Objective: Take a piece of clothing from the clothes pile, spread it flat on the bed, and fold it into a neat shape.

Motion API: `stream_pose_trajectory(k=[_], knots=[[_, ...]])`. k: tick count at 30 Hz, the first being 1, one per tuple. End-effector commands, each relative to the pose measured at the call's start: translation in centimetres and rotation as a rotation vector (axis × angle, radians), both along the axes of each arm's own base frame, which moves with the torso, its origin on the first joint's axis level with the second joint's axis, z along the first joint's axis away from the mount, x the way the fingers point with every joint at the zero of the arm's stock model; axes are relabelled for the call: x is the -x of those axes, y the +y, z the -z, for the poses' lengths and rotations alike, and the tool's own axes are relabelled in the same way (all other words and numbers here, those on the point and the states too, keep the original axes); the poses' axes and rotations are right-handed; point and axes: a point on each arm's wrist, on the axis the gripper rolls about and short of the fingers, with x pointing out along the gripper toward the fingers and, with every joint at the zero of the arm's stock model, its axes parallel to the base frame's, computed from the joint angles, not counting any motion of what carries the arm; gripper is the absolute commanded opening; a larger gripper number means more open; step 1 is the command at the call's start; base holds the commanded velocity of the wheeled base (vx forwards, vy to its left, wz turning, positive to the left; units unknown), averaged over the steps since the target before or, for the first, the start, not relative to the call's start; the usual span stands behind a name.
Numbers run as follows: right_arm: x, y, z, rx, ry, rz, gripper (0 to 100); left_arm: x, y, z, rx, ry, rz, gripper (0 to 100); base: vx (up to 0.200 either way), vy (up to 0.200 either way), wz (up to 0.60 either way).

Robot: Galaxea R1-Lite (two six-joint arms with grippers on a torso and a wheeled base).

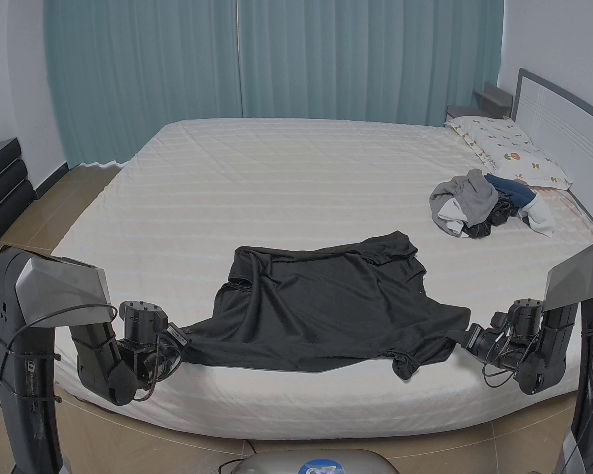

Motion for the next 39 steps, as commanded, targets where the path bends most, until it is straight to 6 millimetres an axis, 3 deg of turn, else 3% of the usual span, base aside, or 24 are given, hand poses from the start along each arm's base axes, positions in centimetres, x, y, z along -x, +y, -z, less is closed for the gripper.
stream_pose_trajectory(k=[1,4,6,11,17,23,28,29,31,34,39], knots=[[-0.4,1.0,-0.8,-0.002,-0.036,-0.005,0,-0.1,0.0,0.0,0.002,-0.002,-0.002,0,0.000,0.000,0.00],[-0.9,1.8,-3.4,-0.055,-0.094,0.044,0,-0.4,0.2,-0.2,0.010,-0.014,-0.014,0,0.000,0.000,0.00],[-1.6,1.7,-4.0,-0.087,-0.114,0.073,0,-0.9,0.4,-0.4,0.035,-0.032,-0.039,0,0.000,0.000,0.00],[-2.8,1.2,-3.2,-0.091,-0.100,0.096,0,-2.1,0.8,-0.9,0.088,-0.078,-0.095,0,0.000,0.000,0.00],[-5.4,1.7,-4.3,-0.102,-0.173,0.082,0,-3.2,1.7,-1.5,0.126,-0.122,-0.144,0,0.000,0.000,0.00],[-7.3,2.6,-3.6,-0.128,-0.159,0.075,0,-4.0,2.0,-1.0,0.115,-0.133,-0.170,0,0.000,0.000,0.00],[-9.0,2.4,-1.4,-0.124,-0.159,0.113,0,-4.4,1.8,-0.4,0.083,-0.135,-0.196,0,0.000,0.000,0.00],[-9.3,2.3,-1.0,-0.120,-0.160,0.129,100,-4.4,1.7,-0.3,0.081,-0.134,-0.197,0,0.000,0.000,0.00],[-9.7,2.3,0.1,-0.113,-0.157,0.147,100,-4.4,1.7,-0.3,0.081,-0.134,-0.196,0,0.000,0.000,0.00],[-9.5,2.2,0.1,-0.115,-0.156,0.149,100,-4.3,1.7,-0.3,0.079,-0.131,-0.195,0,0.000,0.000,0.00],[-8.3,1.8,-2.3,-0.179,-0.193,0.164,100,-4.2,1.7,-0.4,0.081,-0.159,-0.191,0,0.000,0.000,0.00]])
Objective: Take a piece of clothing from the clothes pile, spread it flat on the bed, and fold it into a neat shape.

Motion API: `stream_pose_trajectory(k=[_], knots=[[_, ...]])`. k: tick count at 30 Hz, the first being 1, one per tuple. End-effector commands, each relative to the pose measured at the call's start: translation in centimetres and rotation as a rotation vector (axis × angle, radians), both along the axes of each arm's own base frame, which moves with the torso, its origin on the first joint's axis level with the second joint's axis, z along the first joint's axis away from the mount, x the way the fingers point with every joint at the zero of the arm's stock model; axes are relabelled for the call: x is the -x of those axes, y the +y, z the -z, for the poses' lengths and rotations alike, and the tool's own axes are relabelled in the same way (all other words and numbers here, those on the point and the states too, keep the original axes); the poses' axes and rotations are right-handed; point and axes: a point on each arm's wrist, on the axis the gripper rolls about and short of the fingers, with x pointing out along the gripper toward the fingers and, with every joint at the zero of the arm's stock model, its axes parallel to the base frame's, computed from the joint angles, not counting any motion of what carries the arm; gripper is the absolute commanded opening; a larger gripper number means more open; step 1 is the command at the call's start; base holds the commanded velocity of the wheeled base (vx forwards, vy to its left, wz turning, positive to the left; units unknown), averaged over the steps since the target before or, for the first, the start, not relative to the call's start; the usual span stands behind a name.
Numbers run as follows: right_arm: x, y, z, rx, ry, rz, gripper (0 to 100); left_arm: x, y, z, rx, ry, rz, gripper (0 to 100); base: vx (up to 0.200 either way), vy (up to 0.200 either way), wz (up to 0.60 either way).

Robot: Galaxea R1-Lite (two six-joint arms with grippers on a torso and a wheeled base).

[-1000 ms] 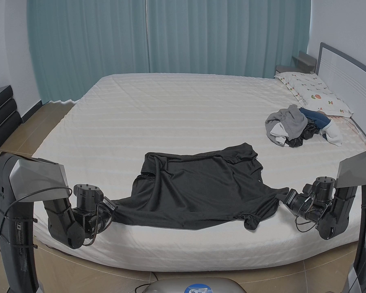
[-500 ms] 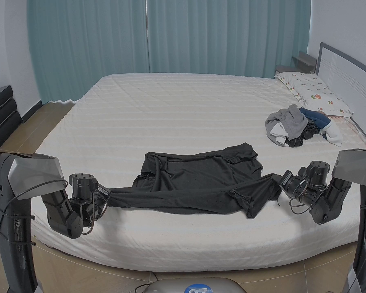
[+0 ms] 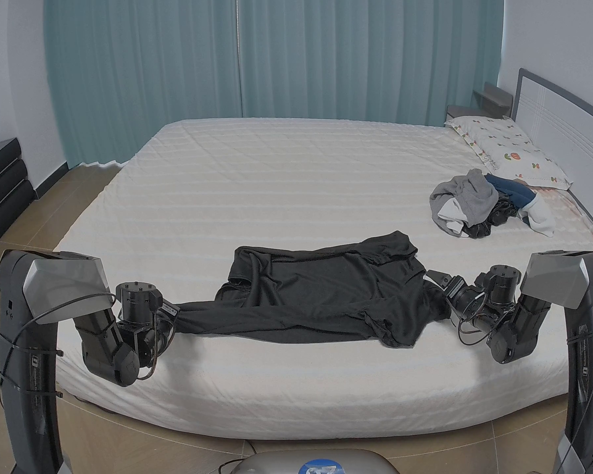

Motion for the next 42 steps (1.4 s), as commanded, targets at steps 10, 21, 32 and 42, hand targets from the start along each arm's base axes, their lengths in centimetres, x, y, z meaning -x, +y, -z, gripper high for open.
stream_pose_trajectory(k=[10,21,32,42], knots=[[5.0,1.0,-2.1,-0.070,0.080,-0.175,100,0.3,0.0,0.5,-0.020,-0.025,0.015,0,0.000,0.000,0.00],[4.9,3.2,0.3,-0.057,0.236,-0.220,100,0.3,0.0,0.5,-0.021,-0.025,0.015,0,0.000,0.000,0.00],[4.3,4.6,1.0,-0.025,0.243,-0.199,0,0.3,0.0,0.5,-0.021,-0.025,0.015,0,0.000,0.000,0.00],[5.7,3.0,-0.8,0.036,0.286,-0.182,0,0.3,-0.1,0.5,-0.021,-0.023,0.018,0,0.000,0.000,0.00]])
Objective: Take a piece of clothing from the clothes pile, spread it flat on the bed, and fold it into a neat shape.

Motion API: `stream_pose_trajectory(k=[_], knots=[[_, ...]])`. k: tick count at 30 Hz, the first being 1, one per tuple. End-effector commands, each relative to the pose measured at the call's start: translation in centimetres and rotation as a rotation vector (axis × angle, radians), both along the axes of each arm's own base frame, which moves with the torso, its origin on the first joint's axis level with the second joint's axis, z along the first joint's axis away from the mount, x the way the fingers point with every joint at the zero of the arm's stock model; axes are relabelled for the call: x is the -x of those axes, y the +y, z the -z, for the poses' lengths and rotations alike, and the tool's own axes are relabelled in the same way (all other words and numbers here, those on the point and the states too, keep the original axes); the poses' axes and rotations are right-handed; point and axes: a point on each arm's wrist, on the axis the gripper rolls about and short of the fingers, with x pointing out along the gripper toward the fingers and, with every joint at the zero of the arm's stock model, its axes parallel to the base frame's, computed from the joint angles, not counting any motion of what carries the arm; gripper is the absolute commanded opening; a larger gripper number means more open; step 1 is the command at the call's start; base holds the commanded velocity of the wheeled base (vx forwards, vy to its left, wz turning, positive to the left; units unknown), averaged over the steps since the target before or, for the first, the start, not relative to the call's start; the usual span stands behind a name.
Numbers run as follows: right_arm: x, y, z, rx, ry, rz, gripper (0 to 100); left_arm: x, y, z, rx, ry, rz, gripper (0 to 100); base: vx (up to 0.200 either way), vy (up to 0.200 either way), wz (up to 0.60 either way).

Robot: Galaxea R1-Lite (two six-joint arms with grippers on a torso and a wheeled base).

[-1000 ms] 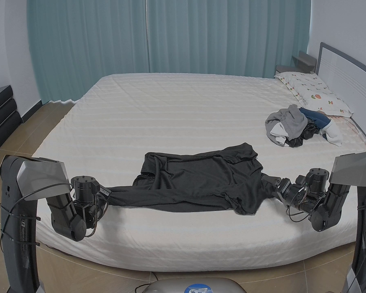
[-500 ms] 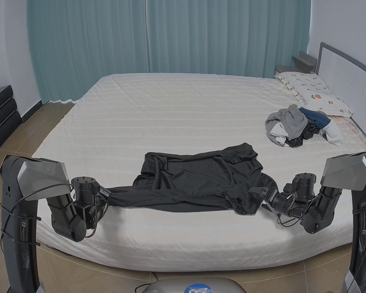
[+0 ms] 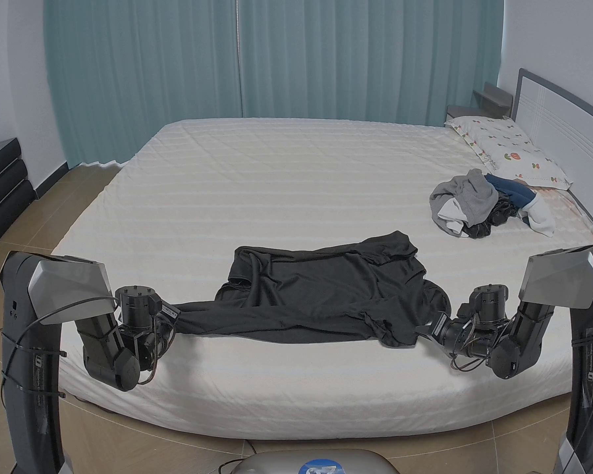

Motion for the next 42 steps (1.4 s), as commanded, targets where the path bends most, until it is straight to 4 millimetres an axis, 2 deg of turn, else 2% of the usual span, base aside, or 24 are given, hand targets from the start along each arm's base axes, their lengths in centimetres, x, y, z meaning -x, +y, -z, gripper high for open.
stream_pose_trajectory(k=[1,5,11,15,17,24,30,38,42], knots=[[0.7,-0.9,-1.9,0.004,0.003,0.019,0,0.0,0.0,0.0,0.000,0.001,0.001,0,0.000,0.000,0.00],[2.1,-1.2,-3.5,0.017,0.003,0.011,0,0.3,0.0,0.0,-0.001,0.007,0.001,0,0.000,0.000,0.00],[3.8,-1.7,-5.4,0.070,0.034,-0.015,0,1.8,0.1,0.3,-0.037,0.051,0.021,0,0.000,0.000,0.00],[4.5,-2.4,-6.6,0.105,0.065,-0.021,0,3.3,0.0,-0.7,-0.056,0.032,0.045,0,0.000,0.000,0.00],[6.0,-3.7,-7.5,0.095,0.117,-0.014,0,5.1,-0.7,-1.2,-0.088,0.042,0.099,0,0.000,0.000,0.00],[10.3,-5.1,-7.6,0.167,0.167,-0.054,0,8.8,-1.6,-1.8,-0.230,0.107,0.235,0,0.000,0.000,0.00],[13.3,-5.2,-6.2,0.255,0.277,-0.142,0,10.6,-1.9,-1.1,-0.301,0.181,0.308,0,0.000,0.000,0.00],[13.7,-5.4,-4.6,0.306,0.365,-0.179,0,12.3,-2.6,0.3,-0.345,0.270,0.385,0,0.000,0.000,0.00],[13.7,-5.5,-3.7,0.334,0.396,-0.190,0,12.5,-2.7,0.7,-0.359,0.289,0.399,0,0.000,0.000,0.00]])
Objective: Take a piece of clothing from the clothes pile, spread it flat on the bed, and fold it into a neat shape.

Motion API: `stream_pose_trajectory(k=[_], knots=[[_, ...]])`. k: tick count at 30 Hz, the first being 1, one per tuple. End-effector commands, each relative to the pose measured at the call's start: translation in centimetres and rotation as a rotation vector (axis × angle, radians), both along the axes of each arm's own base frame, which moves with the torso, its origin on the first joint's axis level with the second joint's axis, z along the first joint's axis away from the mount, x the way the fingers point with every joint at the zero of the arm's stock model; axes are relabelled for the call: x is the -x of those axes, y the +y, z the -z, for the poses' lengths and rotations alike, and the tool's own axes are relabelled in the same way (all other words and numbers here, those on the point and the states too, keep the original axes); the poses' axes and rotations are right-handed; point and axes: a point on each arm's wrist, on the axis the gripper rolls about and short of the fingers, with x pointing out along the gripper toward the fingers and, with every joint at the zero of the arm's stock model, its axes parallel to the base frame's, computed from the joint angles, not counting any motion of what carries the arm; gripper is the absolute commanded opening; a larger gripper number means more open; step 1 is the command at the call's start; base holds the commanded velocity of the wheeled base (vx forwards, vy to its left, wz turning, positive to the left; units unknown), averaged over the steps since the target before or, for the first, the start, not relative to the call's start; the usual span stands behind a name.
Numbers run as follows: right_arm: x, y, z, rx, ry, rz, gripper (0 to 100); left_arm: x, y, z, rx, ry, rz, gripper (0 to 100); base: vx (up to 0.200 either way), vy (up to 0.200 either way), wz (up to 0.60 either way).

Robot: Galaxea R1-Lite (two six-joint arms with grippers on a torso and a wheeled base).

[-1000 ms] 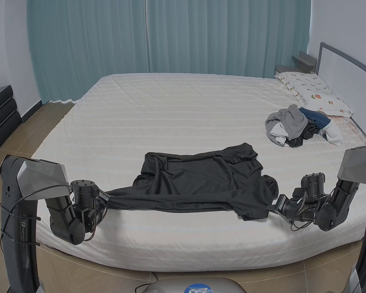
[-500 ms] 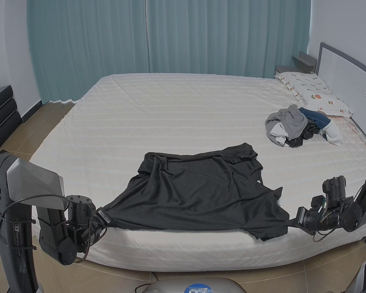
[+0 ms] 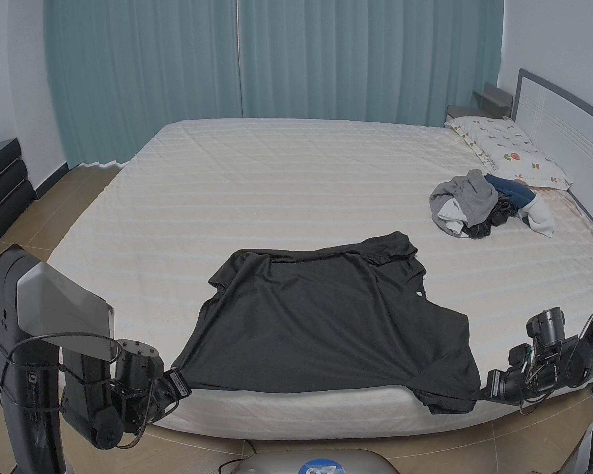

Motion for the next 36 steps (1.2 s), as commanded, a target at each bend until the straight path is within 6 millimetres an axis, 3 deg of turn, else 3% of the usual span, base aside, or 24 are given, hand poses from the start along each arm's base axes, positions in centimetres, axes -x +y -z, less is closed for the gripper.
stream_pose_trajectory(k=[1,4,5,11,16,24,36], knots=[[0.0,-0.1,1.3,0.018,0.054,-0.011,0,0.5,-0.1,0.7,-0.017,0.036,0.014,0,0.000,0.000,0.00],[0.1,-0.1,1.6,0.020,0.068,-0.015,0,0.7,-0.1,0.8,-0.022,0.046,0.018,0,0.000,0.000,0.00],[0.1,-0.1,1.6,0.021,0.069,-0.018,100,0.7,-0.1,0.8,-0.021,0.048,0.020,100,0.000,0.000,0.00],[-0.3,-0.1,0.9,0.013,0.025,-0.005,100,0.6,-0.1,0.7,-0.018,0.037,0.019,100,0.000,0.000,0.00],[-1.4,-1.4,0.0,-0.006,-0.057,0.060,100,0.1,-0.3,0.2,0.013,0.008,0.021,100,0.000,0.000,0.00],[-2.8,-2.2,0.4,-0.087,-0.118,0.146,100,-2.4,0.8,-1.0,0.155,-0.084,-0.082,100,0.000,0.000,0.00],[-4.4,-1.9,1.0,-0.222,-0.157,0.249,100,-3.8,1.0,-2.1,0.295,-0.133,-0.089,100,0.000,0.000,0.00]])
